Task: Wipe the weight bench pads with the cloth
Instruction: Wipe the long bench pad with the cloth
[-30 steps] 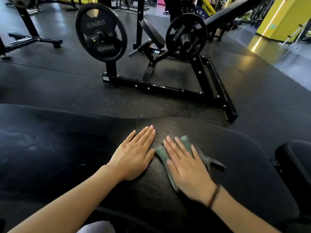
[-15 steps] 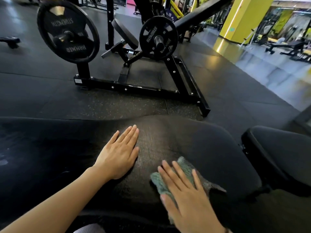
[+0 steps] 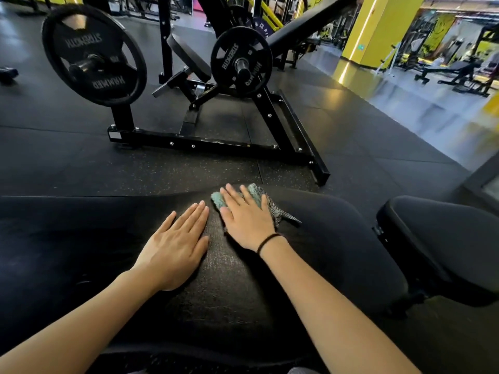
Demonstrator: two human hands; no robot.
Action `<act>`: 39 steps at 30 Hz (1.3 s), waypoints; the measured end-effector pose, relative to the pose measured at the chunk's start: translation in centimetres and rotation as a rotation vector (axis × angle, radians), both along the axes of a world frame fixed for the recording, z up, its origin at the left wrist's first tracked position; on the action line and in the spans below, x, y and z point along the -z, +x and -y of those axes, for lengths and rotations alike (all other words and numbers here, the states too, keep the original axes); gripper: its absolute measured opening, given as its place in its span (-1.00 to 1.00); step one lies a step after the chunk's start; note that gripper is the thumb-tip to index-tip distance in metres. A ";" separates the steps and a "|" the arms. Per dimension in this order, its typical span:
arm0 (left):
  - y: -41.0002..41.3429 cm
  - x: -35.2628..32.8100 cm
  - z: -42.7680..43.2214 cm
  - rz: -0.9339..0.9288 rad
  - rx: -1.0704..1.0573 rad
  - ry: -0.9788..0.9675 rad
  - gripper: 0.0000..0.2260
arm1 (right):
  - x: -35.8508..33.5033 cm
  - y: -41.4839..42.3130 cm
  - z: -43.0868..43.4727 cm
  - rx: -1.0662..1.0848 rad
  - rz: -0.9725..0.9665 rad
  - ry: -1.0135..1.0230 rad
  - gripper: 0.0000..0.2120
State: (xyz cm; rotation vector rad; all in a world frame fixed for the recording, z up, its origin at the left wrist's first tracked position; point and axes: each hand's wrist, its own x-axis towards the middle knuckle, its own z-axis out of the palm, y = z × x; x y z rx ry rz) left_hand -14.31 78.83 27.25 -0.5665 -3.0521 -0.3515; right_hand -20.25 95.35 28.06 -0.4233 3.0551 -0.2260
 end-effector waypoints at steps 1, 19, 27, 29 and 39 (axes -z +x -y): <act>0.0 0.0 0.0 0.003 0.000 0.006 -0.34 | 0.0 0.0 -1.5 -0.026 -0.008 0.001 -0.53; -0.3 0.0 0.0 0.027 0.011 -0.021 -0.30 | 0.4 -2.5 -0.4 -0.043 -0.091 -0.033 -0.54; -0.3 -0.1 0.1 0.023 0.020 -0.016 -0.29 | -0.1 0.5 -19.9 0.483 -0.036 -0.008 -0.54; -0.2 0.1 0.1 0.021 0.018 -0.012 -0.30 | -0.1 1.8 -16.2 0.537 -0.135 0.005 -0.55; -0.5 0.2 0.2 0.021 0.031 -0.031 -0.28 | 1.1 17.2 -3.2 0.005 -0.140 -0.113 -0.51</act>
